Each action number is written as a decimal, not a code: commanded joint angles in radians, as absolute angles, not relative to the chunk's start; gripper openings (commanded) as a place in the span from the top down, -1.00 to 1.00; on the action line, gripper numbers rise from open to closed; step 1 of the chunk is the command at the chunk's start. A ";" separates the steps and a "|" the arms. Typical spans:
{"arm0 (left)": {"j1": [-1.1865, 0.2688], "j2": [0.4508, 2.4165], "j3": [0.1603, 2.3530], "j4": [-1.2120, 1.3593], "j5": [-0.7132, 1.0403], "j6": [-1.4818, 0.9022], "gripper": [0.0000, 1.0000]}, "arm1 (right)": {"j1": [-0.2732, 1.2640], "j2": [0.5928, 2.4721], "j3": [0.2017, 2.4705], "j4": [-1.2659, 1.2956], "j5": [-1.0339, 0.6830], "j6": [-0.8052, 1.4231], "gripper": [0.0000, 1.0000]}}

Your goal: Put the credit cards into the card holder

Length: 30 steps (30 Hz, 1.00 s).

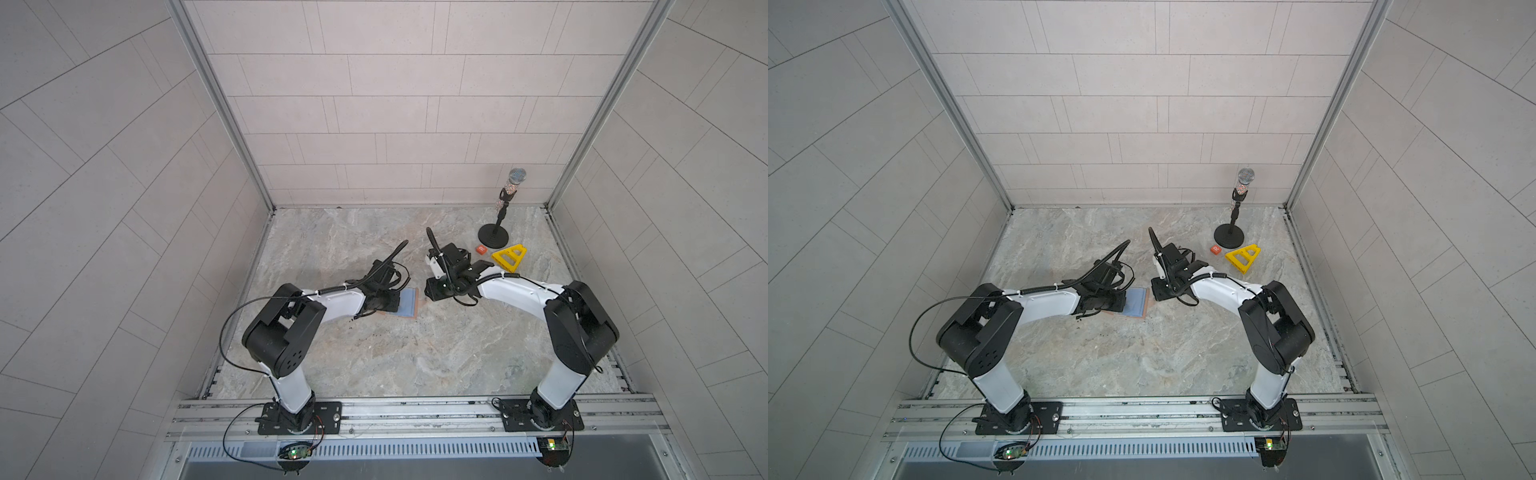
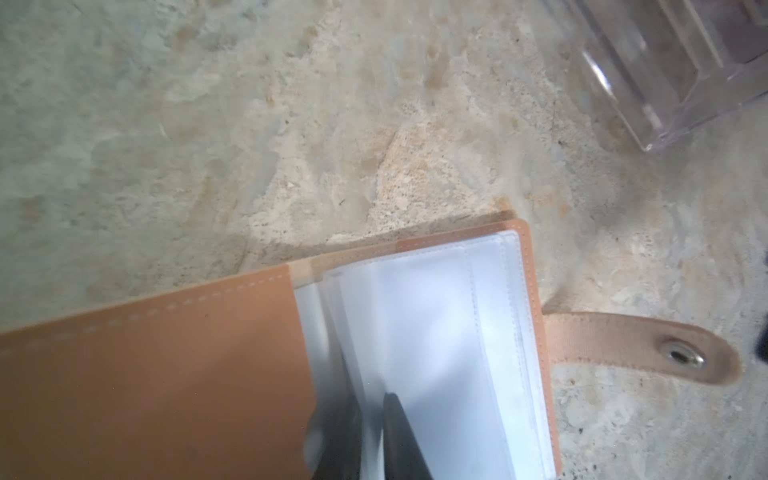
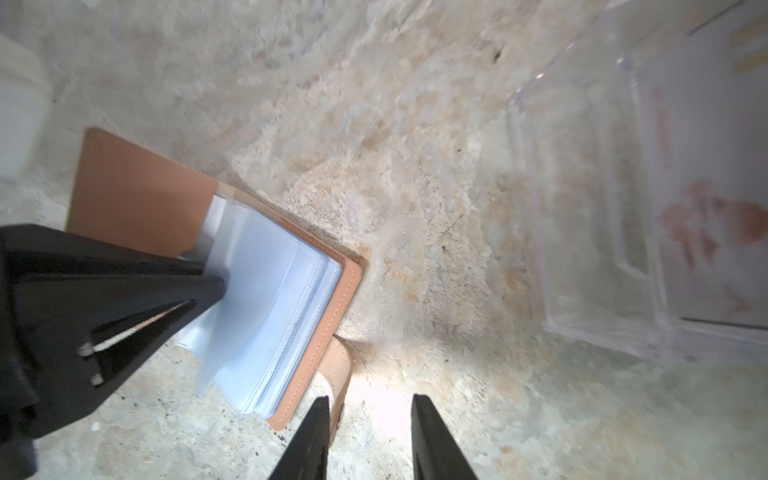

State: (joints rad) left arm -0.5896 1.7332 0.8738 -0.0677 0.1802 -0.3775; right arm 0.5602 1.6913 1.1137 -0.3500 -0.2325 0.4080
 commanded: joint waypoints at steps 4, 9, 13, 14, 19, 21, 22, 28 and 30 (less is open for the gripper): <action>-0.598 1.745 0.834 -0.160 0.199 -0.390 0.68 | 0.530 1.628 1.078 -0.296 -0.345 0.458 0.28; -0.597 1.745 0.833 -0.158 0.201 -0.393 0.68 | 0.523 1.646 1.045 -0.162 -0.517 0.534 0.41; -0.598 1.743 0.834 -0.158 0.201 -0.393 0.68 | 0.529 1.682 1.028 -0.064 -0.593 0.609 0.53; -0.597 1.740 0.833 -0.158 0.201 -0.393 0.68 | 0.534 1.690 1.026 -0.048 -0.603 0.621 0.55; -0.598 1.741 0.834 -0.158 0.199 -0.395 0.68 | 0.550 1.741 1.050 -0.051 -0.609 0.630 0.70; -0.597 1.740 0.834 -0.158 0.200 -0.396 0.68 | 0.553 1.765 1.054 -0.049 -0.608 0.632 0.76; -0.598 1.740 0.834 -0.158 0.199 -0.395 0.68 | 0.554 1.773 1.055 -0.049 -0.606 0.632 0.79; -0.597 1.743 0.841 -0.164 0.199 -0.396 0.68 | 0.561 1.828 1.061 -0.052 -0.613 0.627 0.96; -0.597 1.743 0.840 -0.164 0.199 -0.396 0.68 | 0.566 1.844 1.065 -0.049 -0.620 0.627 1.00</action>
State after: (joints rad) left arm -0.5896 1.7313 0.8700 -0.0628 0.1795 -0.3889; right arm 0.5564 1.8240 1.0428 -0.0628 -0.6064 0.6186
